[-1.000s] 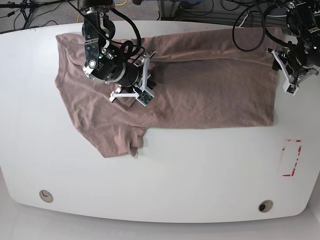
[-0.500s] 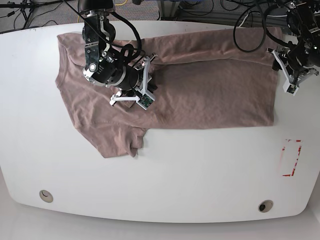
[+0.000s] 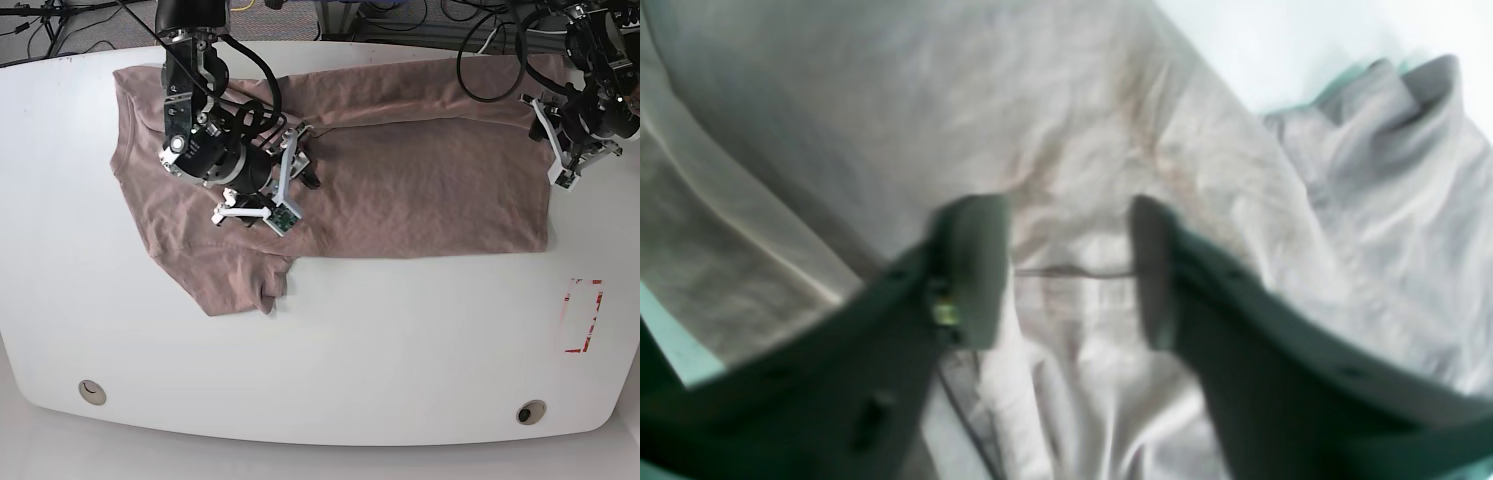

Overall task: Fold the T-shirt properly
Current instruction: 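Close the right gripper on the shirt fabric, then pull the grasped fabric with the right gripper back toward the shirt edge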

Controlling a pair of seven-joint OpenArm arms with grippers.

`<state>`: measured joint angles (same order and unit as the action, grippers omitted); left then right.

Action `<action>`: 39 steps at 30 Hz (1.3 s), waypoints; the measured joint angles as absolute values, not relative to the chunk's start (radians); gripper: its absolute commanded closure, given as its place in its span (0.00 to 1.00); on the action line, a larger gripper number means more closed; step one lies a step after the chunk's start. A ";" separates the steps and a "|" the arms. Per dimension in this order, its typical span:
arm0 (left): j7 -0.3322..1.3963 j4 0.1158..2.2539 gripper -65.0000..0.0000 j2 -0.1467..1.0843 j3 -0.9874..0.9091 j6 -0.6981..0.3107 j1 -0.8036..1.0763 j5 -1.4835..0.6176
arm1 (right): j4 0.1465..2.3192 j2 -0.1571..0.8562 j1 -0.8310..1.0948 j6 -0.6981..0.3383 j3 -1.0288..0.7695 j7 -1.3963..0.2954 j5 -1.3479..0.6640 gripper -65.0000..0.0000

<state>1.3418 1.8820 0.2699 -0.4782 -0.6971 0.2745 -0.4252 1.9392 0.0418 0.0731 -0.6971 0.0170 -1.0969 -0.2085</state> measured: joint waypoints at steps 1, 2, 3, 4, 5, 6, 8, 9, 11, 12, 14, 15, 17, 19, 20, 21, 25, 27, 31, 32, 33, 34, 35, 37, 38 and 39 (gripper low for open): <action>1.339 1.883 0.63 0.270 -0.472 -0.697 0.279 -0.424 | 1.944 0.042 0.080 -0.697 -0.002 -1.106 -0.209 0.38; 1.338 1.884 0.63 0.271 -0.466 -0.697 0.286 -0.424 | 1.950 0.042 0.085 -0.698 -0.036 -1.118 -0.209 0.36; 1.338 1.885 0.63 0.272 -0.458 -0.697 0.297 -0.425 | 1.957 0.042 0.093 -0.699 -0.076 -1.133 -0.209 0.36; 1.338 1.885 0.63 0.273 -0.453 -0.697 0.301 -0.427 | 1.962 0.043 0.099 -0.699 -0.097 -1.147 -0.208 0.36; 1.339 1.885 0.63 0.272 -0.442 -0.697 0.315 -0.427 | 1.975 0.045 0.111 -0.699 -0.149 -1.155 -0.197 0.36; 1.340 1.885 0.63 0.272 -0.435 -0.697 0.323 -0.426 | 1.984 0.048 0.120 -0.699 -0.179 -1.164 -0.190 0.37; 1.343 1.885 0.63 0.270 -0.414 -0.697 0.336 -0.424 | 1.993 0.048 0.138 -0.700 -0.262 -1.164 -0.191 0.37; 1.338 1.885 0.63 0.269 -0.405 -0.698 0.339 -0.425 | 1.996 0.047 0.146 -0.699 -0.294 -1.160 -0.202 0.37; 1.311 1.887 0.63 0.267 -0.397 -0.698 0.348 -0.428 | 1.996 0.047 0.162 -0.699 -0.353 -1.162 -0.188 0.37; 1.289 1.888 0.63 0.267 -0.397 -0.698 0.352 -0.430 | 1.996 0.047 0.169 -0.699 -0.380 -1.165 -0.187 0.37; 1.258 1.891 0.63 0.268 -0.397 -0.697 0.362 -0.431 | 1.996 0.055 0.189 -0.697 -0.416 -1.163 -0.191 0.37; 1.254 1.892 0.63 0.269 -0.397 -0.697 0.367 -0.430 | 1.996 0.063 0.200 -0.697 -0.427 -1.163 -0.190 0.37; 1.248 1.891 0.63 0.271 -0.398 -0.697 0.375 -0.424 | 1.996 0.082 0.223 -0.698 -0.435 -1.163 -0.189 0.37; 1.249 1.891 0.63 0.271 -0.399 -0.697 0.378 -0.419 | 1.995 0.096 0.246 -0.698 -0.435 -1.164 -0.187 0.37; 1.249 1.891 0.63 0.271 -0.399 -0.697 0.377 -0.420 | 1.995 0.101 0.255 -0.697 -0.435 -1.163 -0.189 0.37; 1.248 1.891 0.63 0.270 -0.399 -0.697 0.376 -0.420 | 1.995 0.103 0.266 -0.698 -0.435 -1.161 -0.191 0.37; 1.245 1.891 0.63 0.270 -0.399 -0.697 0.368 -0.421 | 1.995 0.105 0.299 -0.697 -0.432 -1.159 -0.194 0.37; 1.241 1.891 0.63 0.272 -0.399 -0.697 0.368 -0.420 | 1.995 0.105 0.312 -0.697 -0.432 -1.156 -0.197 0.37; 1.242 1.891 0.63 0.272 -0.399 -0.697 0.368 -0.420 | 1.995 0.102 0.326 -0.698 -0.431 -1.156 -0.198 0.37; 1.242 1.891 0.63 0.272 -0.399 -0.697 0.367 -0.420 | 1.994 0.102 0.327 -0.697 -0.431 -1.156 -0.198 0.37; 1.242 1.891 0.63 0.271 -0.399 -0.697 0.364 -0.420 | 1.993 0.102 0.328 -0.698 -0.431 -1.156 -0.198 0.37; 1.241 1.891 0.63 0.272 -0.399 -0.697 0.362 -0.420 | 1.992 0.102 0.328 -0.697 -0.431 -1.156 -0.198 0.37; 1.242 1.891 0.63 0.272 -0.399 -0.697 0.359 -0.421 | 1.987 0.102 0.327 -0.697 -0.431 -1.155 -0.198 0.37; 1.241 1.890 0.63 0.272 -0.399 -0.697 0.354 -0.420 | 1.972 0.102 0.323 -0.697 -0.431 -1.152 -0.199 0.37; 1.241 1.889 0.63 0.273 -0.399 -0.697 0.353 -0.420 | 1.956 0.102 0.319 -0.697 -0.431 -1.152 -0.198 0.37; 1.241 1.889 0.63 0.272 -0.399 -0.697 0.352 -0.420 | 1.946 0.102 0.318 -0.698 -0.431 -1.152 -0.199 0.37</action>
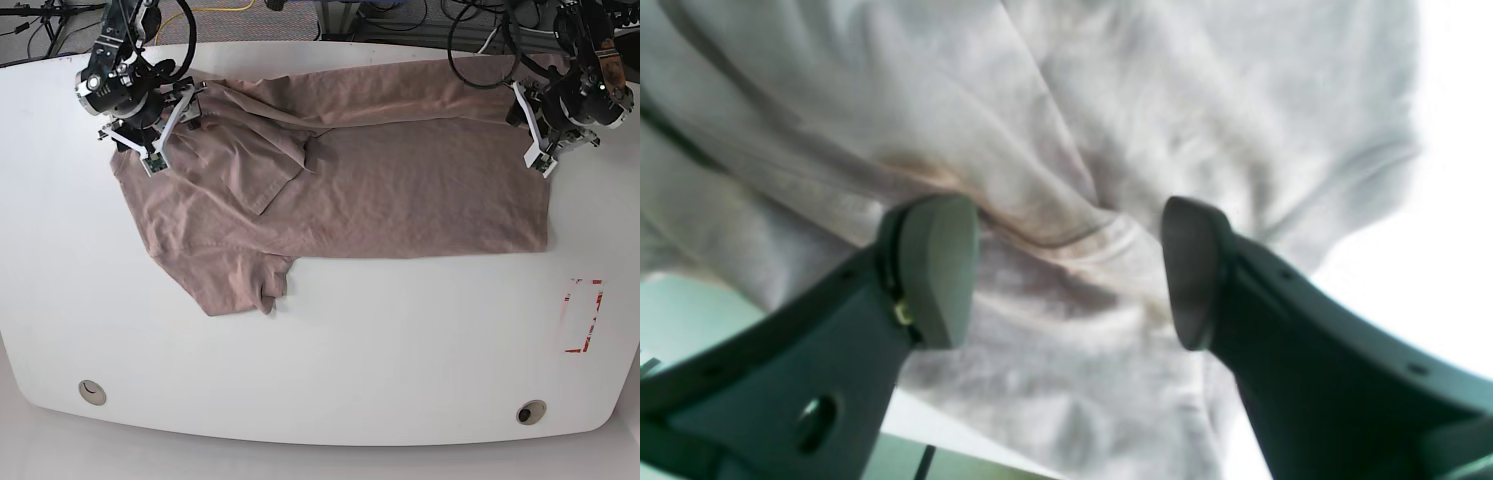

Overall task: Fold the T-shirt properly
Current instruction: 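Pull the grasped fabric with the right gripper back toward the shirt edge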

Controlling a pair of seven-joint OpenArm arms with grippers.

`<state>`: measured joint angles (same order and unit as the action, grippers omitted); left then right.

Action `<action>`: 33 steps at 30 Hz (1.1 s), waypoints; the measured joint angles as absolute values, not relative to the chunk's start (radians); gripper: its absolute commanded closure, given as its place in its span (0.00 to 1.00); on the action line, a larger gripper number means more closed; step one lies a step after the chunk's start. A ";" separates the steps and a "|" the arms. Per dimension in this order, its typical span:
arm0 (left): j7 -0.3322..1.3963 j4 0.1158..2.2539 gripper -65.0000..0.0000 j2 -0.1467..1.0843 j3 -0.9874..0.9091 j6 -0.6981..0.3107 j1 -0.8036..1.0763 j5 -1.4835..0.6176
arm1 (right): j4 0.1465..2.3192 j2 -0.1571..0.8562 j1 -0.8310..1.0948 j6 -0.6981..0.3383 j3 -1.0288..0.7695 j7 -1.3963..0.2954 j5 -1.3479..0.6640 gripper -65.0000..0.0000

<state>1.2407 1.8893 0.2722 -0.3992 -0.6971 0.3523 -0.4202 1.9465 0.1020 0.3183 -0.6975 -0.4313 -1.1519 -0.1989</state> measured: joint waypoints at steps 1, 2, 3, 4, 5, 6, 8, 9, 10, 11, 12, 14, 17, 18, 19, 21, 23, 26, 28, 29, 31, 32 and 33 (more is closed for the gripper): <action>1.241 1.889 0.63 0.272 -0.399 -0.697 0.352 -0.420 | 1.937 0.102 0.317 -0.697 -0.431 -1.146 -0.197 0.37; 1.241 1.889 0.63 0.272 -0.400 -0.697 0.353 -0.420 | 1.925 0.103 0.317 -0.697 -0.431 -1.134 -0.200 0.37; 1.241 1.889 0.63 0.272 -0.400 -0.697 0.353 -0.420 | 1.919 0.102 0.317 -0.697 -0.431 -1.118 -0.198 0.38; 1.241 1.889 0.63 0.272 -0.401 -0.697 0.353 -0.420 | 1.908 0.103 0.318 -0.697 -0.431 -1.111 -0.198 0.38; 1.241 1.889 0.63 0.272 -0.401 -0.697 0.353 -0.420 | 1.903 0.103 0.318 -0.697 -0.431 -1.103 -0.199 0.40; 1.241 1.889 0.63 0.272 -0.402 -0.697 0.353 -0.420 | 1.895 0.103 0.318 -0.697 -0.431 -1.100 -0.198 0.43; 1.241 1.889 0.63 0.272 -0.403 -0.697 0.352 -0.421 | 1.880 0.103 0.319 -0.697 -0.431 -1.089 -0.199 0.51; 1.241 1.889 0.63 0.272 -0.403 -0.697 0.352 -0.420 | 1.873 0.103 0.319 -0.697 -0.431 -1.085 -0.198 0.55; 1.241 1.889 0.63 0.273 -0.404 -0.697 0.352 -0.420 | 1.869 0.103 0.319 -0.697 -0.431 -1.084 -0.199 0.62; 1.241 1.889 0.63 0.272 -0.406 -0.697 0.352 -0.420 | 1.864 0.102 0.319 -0.697 -0.430 -1.084 -0.198 0.69; 1.241 1.889 0.63 0.273 -0.406 -0.697 0.352 -0.420 | 1.861 0.103 0.319 -0.697 -0.430 -1.084 -0.199 0.73; 1.241 1.889 0.63 0.272 -0.406 -0.697 0.352 -0.420 | 1.861 0.103 0.319 -0.697 -0.430 -1.084 -0.198 0.83; 1.241 1.889 0.63 0.272 -0.406 -0.697 0.352 -0.421 | 1.861 0.103 0.318 -0.697 -0.430 -1.084 -0.199 0.92; 1.241 1.889 0.63 0.273 -0.406 -0.697 0.352 -0.421 | 1.861 0.103 0.318 -0.697 -0.430 -1.084 -0.199 0.91; 1.241 1.889 0.63 0.273 -0.406 -0.697 0.352 -0.420 | 1.861 0.103 0.317 -0.697 -0.430 -1.084 -0.199 0.91; 1.241 1.888 0.63 0.273 -0.406 -0.697 0.352 -0.420 | 1.862 0.103 0.318 -0.697 -0.430 -1.084 -0.199 0.91; 1.242 1.888 0.63 0.272 -0.406 -0.697 0.352 -0.420 | 1.867 0.103 0.318 -0.697 -0.430 -1.084 -0.199 0.91; 1.241 1.888 0.63 0.272 -0.406 -0.697 0.352 -0.420 | 1.888 0.103 0.320 -0.698 -0.430 -1.085 -0.198 0.91; 1.241 1.888 0.63 0.272 -0.406 -0.697 0.352 -0.420 | 1.905 0.104 0.319 -0.697 -0.431 -1.085 -0.198 0.91; 1.241 1.888 0.63 0.273 -0.406 -0.697 0.352 -0.420 | 1.915 0.104 0.319 -0.697 -0.431 -1.085 -0.197 0.91; 1.241 1.888 0.63 0.273 -0.406 -0.697 0.352 -0.420 | 1.924 0.103 0.317 -0.697 -0.431 -1.084 -0.198 0.90; 1.241 1.888 0.63 0.273 -0.406 -0.697 0.352 -0.420 | 1.925 0.103 0.317 -0.697 -0.431 -1.084 -0.197 0.90; 1.241 1.888 0.63 0.273 -0.406 -0.697 0.352 -0.420 | 1.925 0.104 0.316 -0.697 -0.431 -1.084 -0.198 0.90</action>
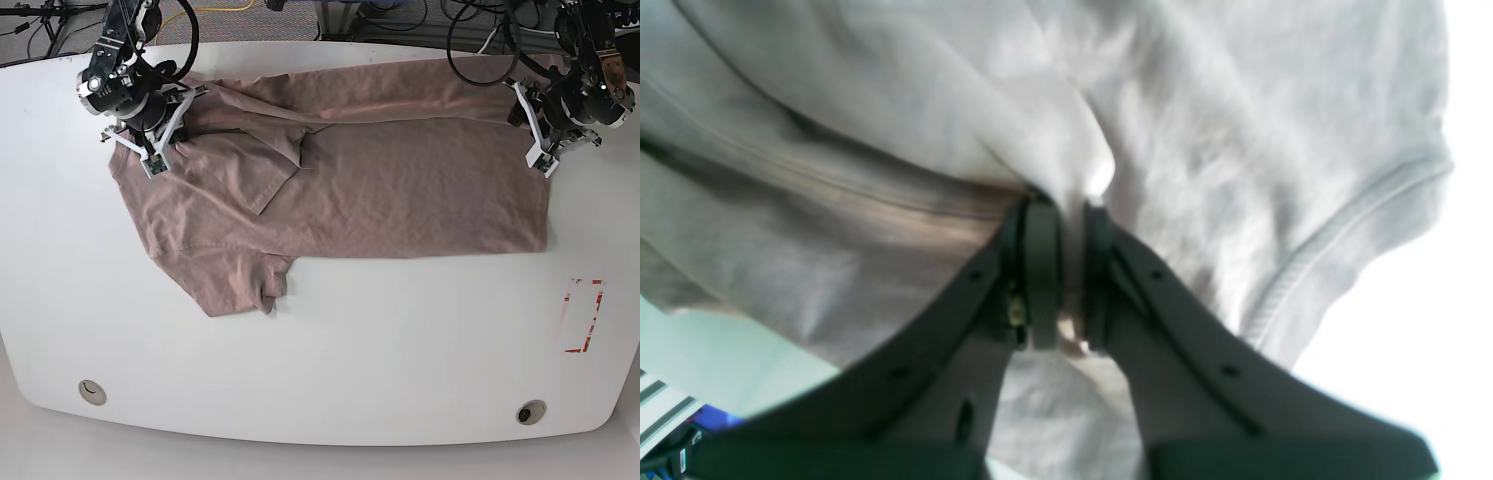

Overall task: Fold the T-shirt properly
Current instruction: 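Pull the grasped fabric with the right gripper back toward the shirt edge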

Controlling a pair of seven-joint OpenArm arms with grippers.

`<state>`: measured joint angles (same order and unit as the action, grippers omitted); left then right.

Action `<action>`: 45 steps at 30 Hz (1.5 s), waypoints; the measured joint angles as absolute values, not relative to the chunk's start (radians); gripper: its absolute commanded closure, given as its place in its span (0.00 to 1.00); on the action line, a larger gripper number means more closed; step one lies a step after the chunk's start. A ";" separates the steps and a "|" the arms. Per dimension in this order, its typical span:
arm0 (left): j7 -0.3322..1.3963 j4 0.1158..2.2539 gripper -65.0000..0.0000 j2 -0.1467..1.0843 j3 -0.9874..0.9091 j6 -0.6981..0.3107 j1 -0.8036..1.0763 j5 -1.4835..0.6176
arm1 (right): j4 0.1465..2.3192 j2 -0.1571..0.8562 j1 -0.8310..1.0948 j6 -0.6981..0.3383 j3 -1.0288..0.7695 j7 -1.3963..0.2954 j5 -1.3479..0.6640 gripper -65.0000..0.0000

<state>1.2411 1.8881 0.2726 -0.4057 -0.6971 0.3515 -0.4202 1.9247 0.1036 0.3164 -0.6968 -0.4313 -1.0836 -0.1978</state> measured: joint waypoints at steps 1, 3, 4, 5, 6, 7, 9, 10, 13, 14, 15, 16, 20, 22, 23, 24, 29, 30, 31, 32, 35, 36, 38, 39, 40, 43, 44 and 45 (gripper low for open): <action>1.241 1.888 0.63 0.272 -0.406 -0.697 0.352 -0.420 | 1.925 0.103 0.314 -0.697 -0.431 -1.084 -0.197 0.90; 1.241 1.888 0.63 0.272 -0.406 -0.697 0.352 -0.420 | 1.925 0.104 0.310 -0.698 -0.431 -1.085 -0.191 0.90; 1.241 1.888 0.63 0.272 -0.406 -0.697 0.352 -0.420 | 1.925 0.104 0.306 -0.698 -0.431 -1.088 -0.187 0.90; 1.241 1.888 0.63 0.272 -0.406 -0.697 0.352 -0.420 | 1.925 0.105 0.301 -0.698 -0.431 -1.090 -0.187 0.90; 1.241 1.888 0.63 0.272 -0.406 -0.697 0.352 -0.420 | 1.925 0.108 0.295 -0.698 -0.431 -1.092 -0.187 0.90; 1.241 1.888 0.63 0.272 -0.405 -0.697 0.352 -0.420 | 1.925 0.112 0.290 -0.697 -0.431 -1.093 -0.187 0.90; 1.241 1.888 0.63 0.273 -0.405 -0.697 0.352 -0.420 | 1.924 0.125 0.279 -0.697 -0.430 -1.092 -0.191 0.90; 1.241 1.888 0.63 0.273 -0.406 -0.697 0.352 -0.420 | 1.924 0.132 0.274 -0.697 -0.429 -1.090 -0.191 0.90; 1.242 1.888 0.63 0.273 -0.406 -0.697 0.352 -0.420 | 1.923 0.145 0.257 -0.697 -0.430 -1.092 -0.191 0.90; 1.241 1.888 0.63 0.274 -0.405 -0.697 0.352 -0.420 | 1.923 0.147 0.252 -0.698 -0.430 -1.092 -0.188 0.90; 1.241 1.888 0.63 0.278 -0.402 -0.697 0.353 -0.421 | 1.923 0.147 0.248 -0.698 -0.431 -1.092 -0.187 0.90; 1.242 1.888 0.63 0.284 -0.398 -0.697 0.353 -0.421 | 1.923 0.147 0.243 -0.698 -0.431 -1.092 -0.187 0.90; 1.241 1.888 0.63 0.300 -0.400 -0.697 0.352 -0.420 | 1.922 0.163 0.230 -0.698 -0.426 -1.092 -0.188 0.90; 1.242 1.887 0.63 0.305 -0.401 -0.697 0.353 -0.419 | 1.923 0.176 0.224 -0.697 -0.424 -1.091 -0.191 0.89; 1.242 1.887 0.63 0.306 -0.401 -0.697 0.353 -0.419 | 1.922 0.181 0.221 -0.697 -0.425 -1.092 -0.192 0.88; 1.242 1.887 0.63 0.305 -0.401 -0.697 0.353 -0.419 | 1.922 0.183 0.217 -0.697 -0.425 -1.092 -0.194 0.85; 1.240 1.887 0.63 0.299 -0.399 -0.697 0.352 -0.422 | 1.922 0.191 0.211 -0.697 -0.426 -1.092 -0.186 0.58; 1.241 1.887 0.63 0.300 -0.399 -0.697 0.352 -0.424 | 1.922 0.191 0.210 -0.697 -0.426 -1.092 -0.187 0.52; 1.241 1.887 0.63 0.300 -0.399 -0.697 0.352 -0.424 | 1.923 0.191 0.210 -0.698 -0.426 -1.092 -0.187 0.47; 1.241 1.887 0.63 0.301 -0.399 -0.697 0.352 -0.422 | 1.923 0.191 0.210 -0.698 -0.426 -1.092 -0.187 0.40; 1.241 1.887 0.63 0.302 -0.397 -0.697 0.352 -0.421 | 1.925 0.199 0.209 -0.697 -0.426 -1.092 -0.190 0.26; 1.241 1.887 0.63 0.303 -0.387 -0.697 0.352 -0.421 | 1.928 0.211 0.210 -0.698 -0.426 -1.092 -0.191 0.25; 1.242 1.888 0.63 0.304 -0.363 -0.697 0.353 -0.420 | 1.935 0.224 0.210 -0.697 -0.428 -1.092 -0.190 0.24; 1.242 1.888 0.63 0.303 -0.349 -0.697 0.353 -0.420 | 1.941 0.233 0.210 -0.698 -0.432 -1.093 -0.186 0.24; 1.241 1.889 0.63 0.301 -0.339 -0.697 0.353 -0.425 | 1.946 0.237 0.212 -0.698 -0.433 -1.094 -0.187 0.24; 1.241 1.896 0.63 0.294 -0.324 -0.698 0.362 -0.438 | 1.962 0.242 0.220 -0.697 -0.436 -1.094 -0.187 0.24; 1.240 1.904 0.63 0.293 -0.324 -0.697 0.369 -0.438 | 1.966 0.241 0.228 -0.697 -0.445 -1.096 -0.187 0.24; 1.240 1.911 0.63 0.293 -0.323 -0.697 0.378 -0.439 | 1.969 0.238 0.236 -0.697 -0.461 -1.102 -0.191 0.24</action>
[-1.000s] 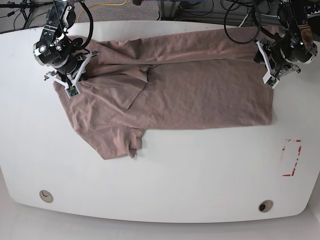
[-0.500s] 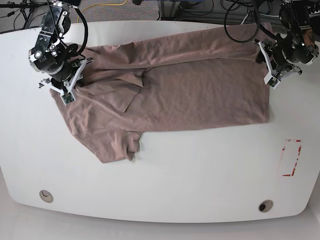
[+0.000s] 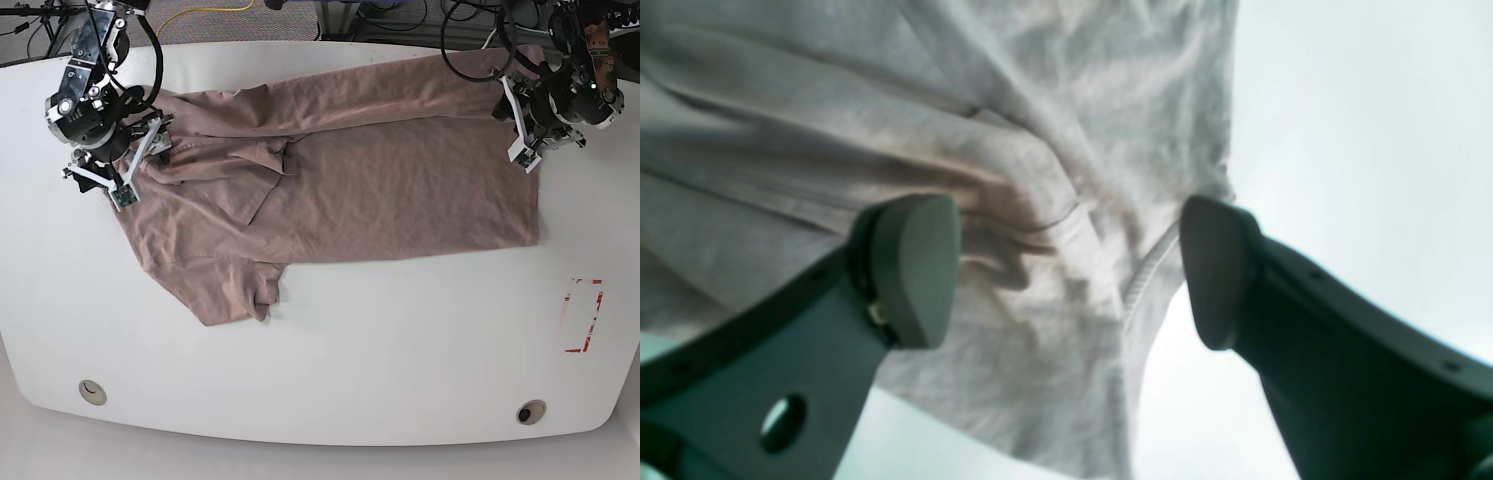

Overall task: Fold the T-shirt properly
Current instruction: 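Pull the grasped fabric with the right gripper back toward the shirt edge, then open the right gripper and regrasp the shirt edge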

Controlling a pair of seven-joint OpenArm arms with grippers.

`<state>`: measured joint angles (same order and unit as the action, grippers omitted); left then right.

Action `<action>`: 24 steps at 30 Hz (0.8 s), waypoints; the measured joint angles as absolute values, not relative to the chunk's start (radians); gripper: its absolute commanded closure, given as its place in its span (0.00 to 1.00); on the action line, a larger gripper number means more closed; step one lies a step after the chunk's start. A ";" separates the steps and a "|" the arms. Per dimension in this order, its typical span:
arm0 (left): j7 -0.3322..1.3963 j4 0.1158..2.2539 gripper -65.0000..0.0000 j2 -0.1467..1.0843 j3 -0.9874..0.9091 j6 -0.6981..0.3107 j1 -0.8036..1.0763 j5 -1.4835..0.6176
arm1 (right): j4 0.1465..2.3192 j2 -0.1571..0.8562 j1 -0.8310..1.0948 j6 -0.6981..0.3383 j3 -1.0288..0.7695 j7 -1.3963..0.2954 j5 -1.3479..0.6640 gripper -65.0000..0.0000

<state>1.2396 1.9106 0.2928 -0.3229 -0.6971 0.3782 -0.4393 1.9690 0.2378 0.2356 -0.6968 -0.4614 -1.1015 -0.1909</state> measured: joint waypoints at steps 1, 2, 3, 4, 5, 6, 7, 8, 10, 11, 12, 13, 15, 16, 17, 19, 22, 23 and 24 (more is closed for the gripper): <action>1.240 1.918 0.63 0.295 -0.320 -0.697 0.390 -0.438 | 1.970 0.231 0.243 -0.698 -0.489 -1.109 -0.210 0.24; 1.240 1.923 0.63 0.296 -0.317 -0.697 0.403 -0.434 | 1.974 0.224 0.249 -0.699 -0.523 -1.114 -0.227 0.24; 1.242 1.924 0.63 0.297 -0.314 -0.697 0.410 -0.433 | 1.977 0.220 0.256 -0.699 -0.546 -1.122 -0.228 0.24; 1.242 1.925 0.63 0.298 -0.309 -0.697 0.422 -0.435 | 1.979 0.215 0.263 -0.699 -0.582 -1.140 -0.223 0.24; 1.245 1.925 0.63 0.298 -0.307 -0.697 0.434 -0.441 | 1.979 0.212 0.268 -0.699 -0.603 -1.156 -0.214 0.24; 1.248 1.925 0.63 0.297 -0.306 -0.697 0.442 -0.451 | 1.978 0.205 0.271 -0.700 -0.637 -1.164 -0.199 0.24; 1.248 1.925 0.63 0.296 -0.307 -0.697 0.451 -0.462 | 1.978 0.199 0.274 -0.699 -0.663 -1.173 -0.186 0.24; 1.247 1.925 0.63 0.295 -0.307 -0.697 0.456 -0.472 | 1.978 0.195 0.276 -0.699 -0.681 -1.179 -0.186 0.24; 1.247 1.927 0.63 0.292 -0.307 -0.697 0.463 -0.482 | 1.974 0.187 0.281 -0.699 -0.717 -1.176 -0.187 0.24; 1.245 1.927 0.63 0.291 -0.307 -0.697 0.464 -0.483 | 1.969 0.184 0.281 -0.699 -0.738 -1.174 -0.184 0.24; 1.240 1.928 0.63 0.292 -0.307 -0.697 0.465 -0.484 | 1.961 0.181 0.280 -0.699 -0.749 -1.171 -0.191 0.24; 1.239 1.928 0.63 0.294 -0.309 -0.697 0.466 -0.484 | 1.953 0.179 0.281 -0.698 -0.759 -1.166 -0.199 0.24; 1.240 1.928 0.63 0.294 -0.329 -0.697 0.474 -0.483 | 1.930 0.176 0.281 -0.698 -0.779 -1.160 -0.210 0.24; 1.240 1.928 0.63 0.294 -0.345 -0.697 0.480 -0.484 | 1.917 0.175 0.281 -0.698 -0.788 -1.159 -0.213 0.24; 1.238 1.929 0.63 0.294 -0.363 -0.697 0.486 -0.484 | 1.901 0.174 0.281 -0.698 -0.796 -1.160 -0.213 0.24; 1.240 1.929 0.63 0.292 -0.390 -0.697 0.493 -0.484 | 1.868 0.178 0.281 -0.698 -0.806 -1.160 -0.212 0.24; 1.242 1.929 0.63 0.286 -0.427 -0.697 0.496 -0.475 | 1.810 0.177 0.278 -0.699 -0.815 -1.166 -0.194 0.24; 1.242 1.929 0.63 0.285 -0.432 -0.697 0.495 -0.476 | 1.798 0.177 0.278 -0.699 -0.816 -1.166 -0.194 0.24; 1.240 1.929 0.63 0.284 -0.437 -0.697 0.495 -0.476 | 1.784 0.176 0.277 -0.699 -0.815 -1.164 -0.194 0.24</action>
<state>1.2400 1.9285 0.2840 -0.4366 -0.6971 0.4950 -0.4763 1.7844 0.1761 0.2768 -0.6994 -0.8150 -1.1637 -0.1940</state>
